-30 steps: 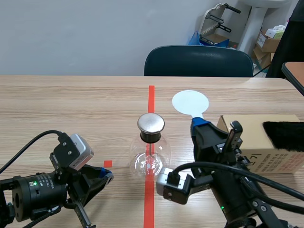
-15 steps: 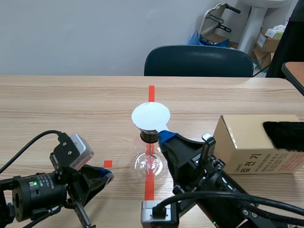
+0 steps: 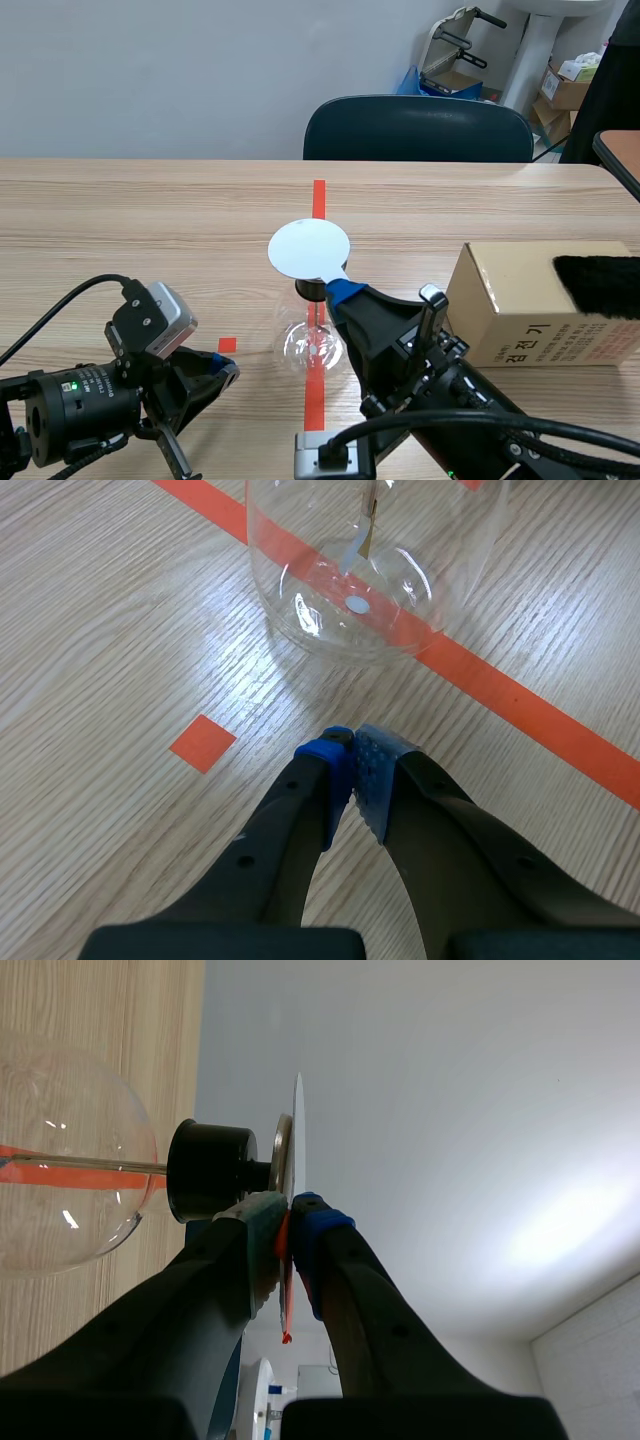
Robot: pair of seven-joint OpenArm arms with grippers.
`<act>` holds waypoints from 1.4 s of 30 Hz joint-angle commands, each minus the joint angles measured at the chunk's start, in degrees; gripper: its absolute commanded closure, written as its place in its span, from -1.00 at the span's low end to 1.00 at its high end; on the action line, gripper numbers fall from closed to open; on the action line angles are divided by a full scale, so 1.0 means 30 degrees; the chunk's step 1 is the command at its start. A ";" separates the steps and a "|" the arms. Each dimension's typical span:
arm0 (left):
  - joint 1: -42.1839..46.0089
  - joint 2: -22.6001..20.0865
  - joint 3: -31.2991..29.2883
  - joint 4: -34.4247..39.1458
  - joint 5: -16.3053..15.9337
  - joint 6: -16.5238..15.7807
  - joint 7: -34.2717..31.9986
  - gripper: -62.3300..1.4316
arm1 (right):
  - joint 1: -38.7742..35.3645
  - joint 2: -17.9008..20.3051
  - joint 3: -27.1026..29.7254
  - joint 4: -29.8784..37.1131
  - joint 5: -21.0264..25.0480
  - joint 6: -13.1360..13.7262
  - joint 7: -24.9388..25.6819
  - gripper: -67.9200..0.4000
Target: Do the electroscope experiment
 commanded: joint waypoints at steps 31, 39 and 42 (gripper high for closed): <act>-0.0058 0.0102 -0.0073 0.0342 -0.0044 -0.0051 -0.0328 0.91 | 0.0226 0.0051 0.0131 0.0284 0.0000 -0.0291 -0.6783 0.96; -0.0058 0.0102 -0.0073 0.0342 -0.0044 -0.0058 -0.0328 0.91 | 0.0226 0.0051 0.0131 0.0284 0.0000 -0.0291 -1.1154 0.96; -0.0058 0.0102 -0.0073 0.0342 -0.0044 -0.0058 -0.0328 0.91 | 0.0226 0.0051 0.0131 0.0284 0.0000 -0.0291 -1.2225 0.96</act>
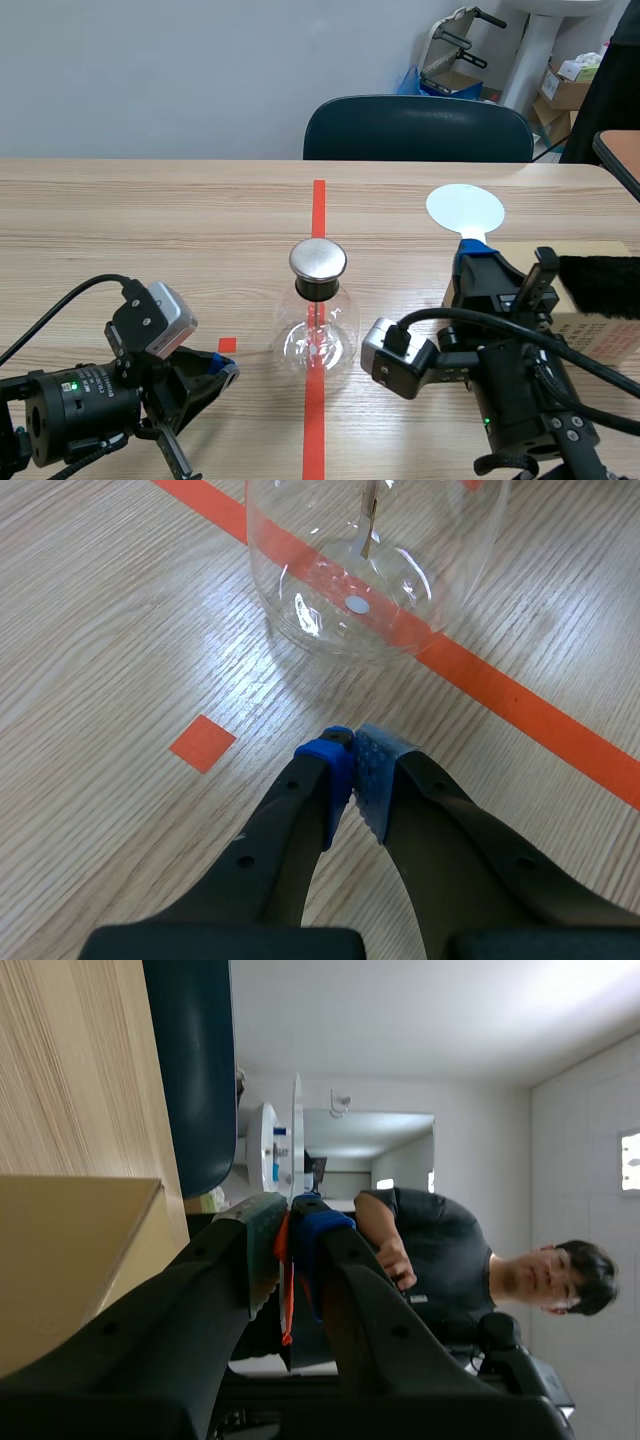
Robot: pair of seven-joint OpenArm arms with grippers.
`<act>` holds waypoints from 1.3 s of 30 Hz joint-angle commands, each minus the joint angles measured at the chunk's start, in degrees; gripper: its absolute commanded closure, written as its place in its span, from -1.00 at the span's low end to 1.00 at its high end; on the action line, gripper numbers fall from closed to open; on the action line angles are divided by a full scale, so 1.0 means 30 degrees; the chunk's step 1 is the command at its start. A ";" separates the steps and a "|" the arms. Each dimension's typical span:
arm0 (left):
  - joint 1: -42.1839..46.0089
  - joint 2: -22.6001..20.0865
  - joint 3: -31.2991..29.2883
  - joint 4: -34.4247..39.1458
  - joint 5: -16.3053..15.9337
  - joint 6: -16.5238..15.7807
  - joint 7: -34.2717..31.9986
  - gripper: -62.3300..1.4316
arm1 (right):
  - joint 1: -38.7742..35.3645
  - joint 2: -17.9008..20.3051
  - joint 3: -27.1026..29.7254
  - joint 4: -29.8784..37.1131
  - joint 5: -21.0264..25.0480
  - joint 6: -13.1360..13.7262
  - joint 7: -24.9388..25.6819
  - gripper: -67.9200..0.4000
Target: Do the electroscope experiment
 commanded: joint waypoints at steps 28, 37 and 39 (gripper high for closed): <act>-0.0058 0.0102 -0.0073 0.0342 -0.0044 -0.0058 -0.0321 0.91 | 0.0226 0.0051 0.0131 0.0284 -0.0022 -0.0284 -0.1078 0.96; -0.0051 0.0102 -0.0073 0.0342 -0.0044 -0.0058 -0.0262 0.91 | 0.0226 0.0051 0.0131 0.0284 -0.0015 -0.0284 -0.1078 0.96; -0.0051 0.0102 -0.0073 0.0342 -0.0044 -0.0058 -0.0270 0.91 | 0.0226 0.0051 0.0131 0.0284 -0.0015 -0.0284 -0.1078 0.96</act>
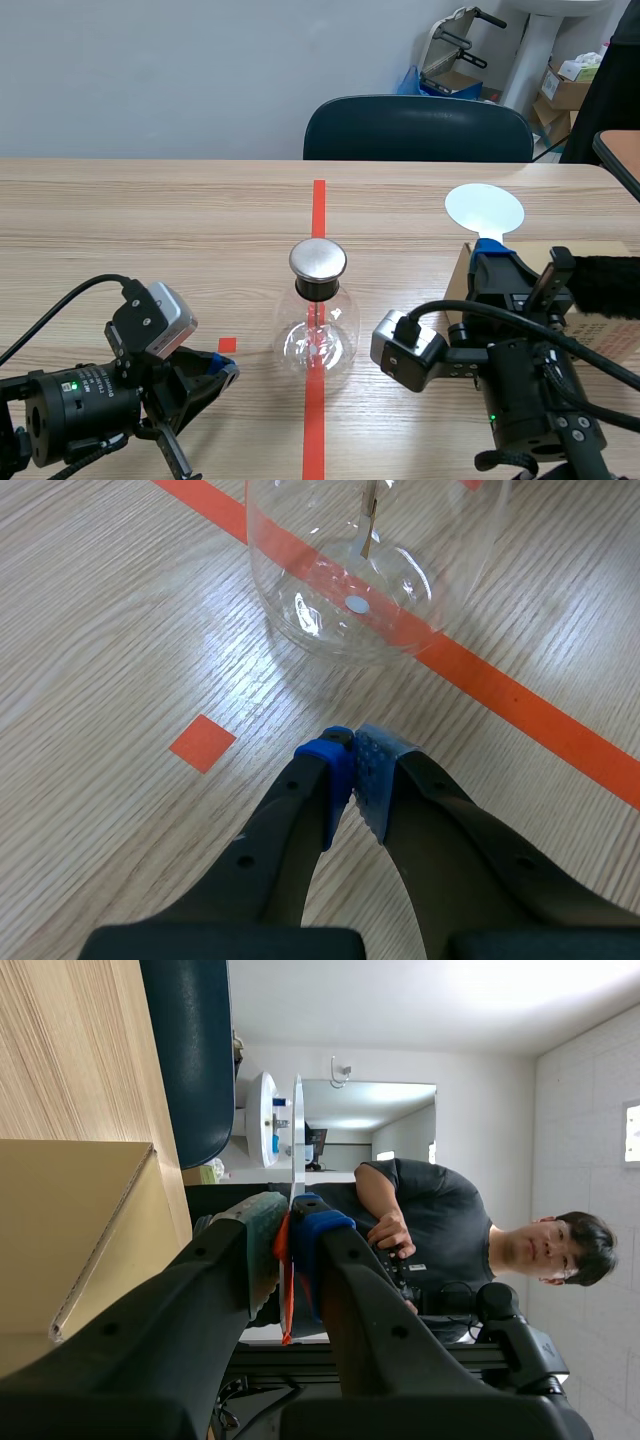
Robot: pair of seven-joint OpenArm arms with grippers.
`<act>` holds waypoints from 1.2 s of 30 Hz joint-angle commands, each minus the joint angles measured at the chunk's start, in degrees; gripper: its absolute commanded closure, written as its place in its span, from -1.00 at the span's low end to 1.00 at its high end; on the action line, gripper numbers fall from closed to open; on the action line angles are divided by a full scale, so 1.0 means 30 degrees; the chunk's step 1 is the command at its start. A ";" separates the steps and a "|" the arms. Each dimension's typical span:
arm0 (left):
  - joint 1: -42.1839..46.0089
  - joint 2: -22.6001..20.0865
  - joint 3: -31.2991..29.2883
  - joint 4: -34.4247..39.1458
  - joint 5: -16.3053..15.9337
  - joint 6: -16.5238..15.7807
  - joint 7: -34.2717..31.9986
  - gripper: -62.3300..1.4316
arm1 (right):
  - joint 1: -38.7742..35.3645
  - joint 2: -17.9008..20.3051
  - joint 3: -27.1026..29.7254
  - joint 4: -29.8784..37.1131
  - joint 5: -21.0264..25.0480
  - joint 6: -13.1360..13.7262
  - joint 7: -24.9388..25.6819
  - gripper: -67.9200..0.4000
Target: Do the electroscope experiment
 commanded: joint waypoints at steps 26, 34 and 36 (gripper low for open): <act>-0.0058 0.0102 -0.0073 0.0342 -0.0044 -0.0058 -0.0342 0.91 | 0.0226 0.0051 0.0131 0.0284 -0.0015 -0.0211 -0.0073 0.96; -0.0058 0.0102 -0.0073 0.0342 -0.0044 -0.0066 -0.0335 0.91 | 0.0219 0.0044 0.0291 0.0291 0.0860 -0.0211 0.0860 0.96; -0.0058 0.0102 -0.0073 0.0342 -0.0044 -0.0066 -0.0342 0.91 | 0.0175 0.0044 0.0619 0.0299 0.1064 -0.0219 0.1508 0.96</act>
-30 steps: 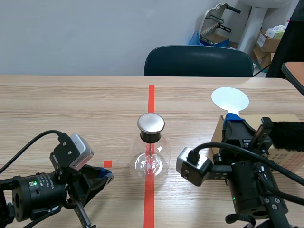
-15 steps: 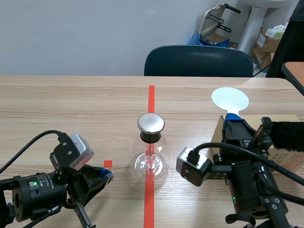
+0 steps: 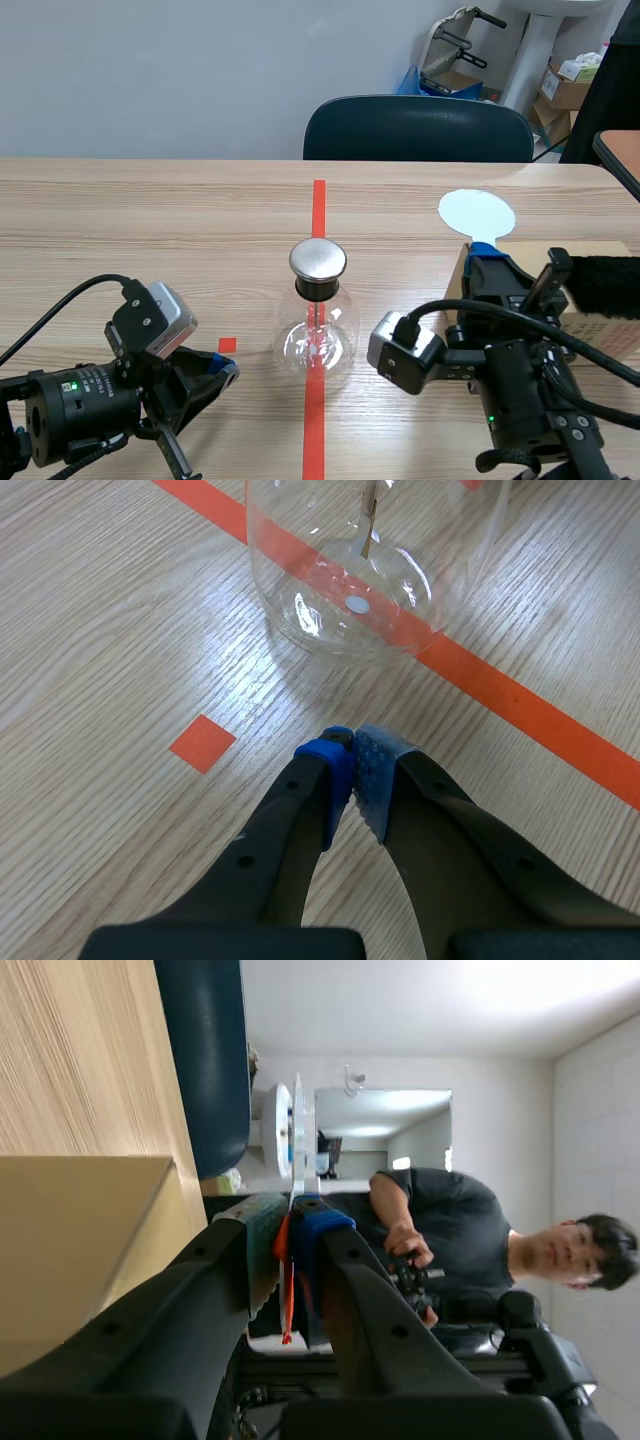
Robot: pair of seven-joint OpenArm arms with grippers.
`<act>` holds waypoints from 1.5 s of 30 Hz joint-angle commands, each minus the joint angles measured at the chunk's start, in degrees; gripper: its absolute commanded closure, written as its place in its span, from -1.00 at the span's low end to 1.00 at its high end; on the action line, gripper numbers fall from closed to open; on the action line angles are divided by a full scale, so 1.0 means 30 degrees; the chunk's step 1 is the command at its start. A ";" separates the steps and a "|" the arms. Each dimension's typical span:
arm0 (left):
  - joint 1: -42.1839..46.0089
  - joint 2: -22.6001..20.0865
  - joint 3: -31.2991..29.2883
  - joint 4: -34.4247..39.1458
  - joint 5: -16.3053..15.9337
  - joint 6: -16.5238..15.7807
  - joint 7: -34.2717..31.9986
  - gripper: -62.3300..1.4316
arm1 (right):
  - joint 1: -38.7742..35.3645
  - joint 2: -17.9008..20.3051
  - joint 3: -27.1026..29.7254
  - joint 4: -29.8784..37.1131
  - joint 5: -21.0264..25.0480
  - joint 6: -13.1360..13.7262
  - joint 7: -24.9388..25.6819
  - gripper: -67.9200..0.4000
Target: Do the electroscope experiment
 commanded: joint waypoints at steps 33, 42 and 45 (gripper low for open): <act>0.0663 -0.4364 -0.0087 0.2397 -0.3424 -0.2506 -0.5340 0.52 | -0.5136 -0.3184 1.5744 0.1341 0.9537 -0.2528 2.0961 0.96; 0.2710 -0.7249 -0.0087 0.4554 -0.3657 -0.3803 -0.8138 0.28 | -0.2914 -0.3082 1.7362 -0.2594 0.9704 -0.2528 2.3197 0.96; 0.3147 -0.7963 -0.0087 0.5311 -0.3774 -0.3803 -0.8131 0.12 | -0.2273 -0.2747 1.7435 -0.3643 0.9471 -0.2528 2.3584 0.96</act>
